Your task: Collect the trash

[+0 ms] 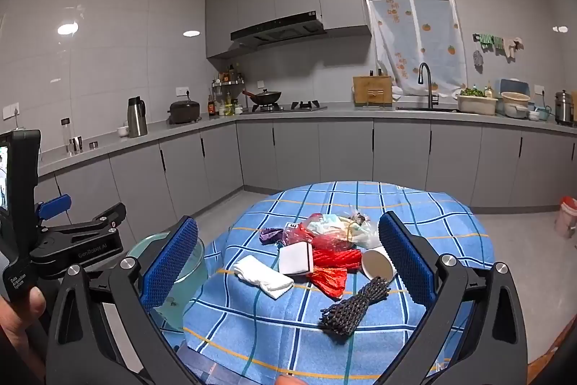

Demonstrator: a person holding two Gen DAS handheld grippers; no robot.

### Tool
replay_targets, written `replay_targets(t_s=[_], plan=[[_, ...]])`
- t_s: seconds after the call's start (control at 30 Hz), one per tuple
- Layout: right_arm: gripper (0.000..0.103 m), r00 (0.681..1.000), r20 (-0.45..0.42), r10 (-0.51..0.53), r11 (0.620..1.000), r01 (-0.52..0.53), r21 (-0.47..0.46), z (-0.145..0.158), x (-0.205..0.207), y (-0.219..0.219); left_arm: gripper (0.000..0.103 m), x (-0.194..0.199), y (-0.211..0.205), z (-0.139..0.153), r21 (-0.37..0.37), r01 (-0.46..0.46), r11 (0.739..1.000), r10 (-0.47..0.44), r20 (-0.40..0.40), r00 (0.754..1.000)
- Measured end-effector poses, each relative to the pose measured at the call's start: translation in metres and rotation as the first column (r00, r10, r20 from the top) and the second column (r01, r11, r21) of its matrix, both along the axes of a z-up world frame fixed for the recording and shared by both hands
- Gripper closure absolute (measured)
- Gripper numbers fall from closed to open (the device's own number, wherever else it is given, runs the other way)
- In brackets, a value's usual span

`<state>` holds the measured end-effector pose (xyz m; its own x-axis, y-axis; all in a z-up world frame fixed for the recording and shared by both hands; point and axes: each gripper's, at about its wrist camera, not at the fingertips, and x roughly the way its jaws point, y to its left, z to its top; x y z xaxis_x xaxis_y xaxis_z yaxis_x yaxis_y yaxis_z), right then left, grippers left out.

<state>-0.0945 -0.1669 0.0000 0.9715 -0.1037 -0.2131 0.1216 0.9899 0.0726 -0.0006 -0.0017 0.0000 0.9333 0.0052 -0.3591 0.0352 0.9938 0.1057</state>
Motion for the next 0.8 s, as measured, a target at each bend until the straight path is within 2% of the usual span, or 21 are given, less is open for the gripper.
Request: replay_targets(t_s=[0.8], plan=[[0.004, 1.0, -0.005, -0.003, 1.0, 0.003, 0.012, -0.0021, -0.0001, 0.0035, 0.005, -0.0013, 0.0018, 0.0017, -0.014, 0.005, 1.0, -0.005, -0.001, 1.0]])
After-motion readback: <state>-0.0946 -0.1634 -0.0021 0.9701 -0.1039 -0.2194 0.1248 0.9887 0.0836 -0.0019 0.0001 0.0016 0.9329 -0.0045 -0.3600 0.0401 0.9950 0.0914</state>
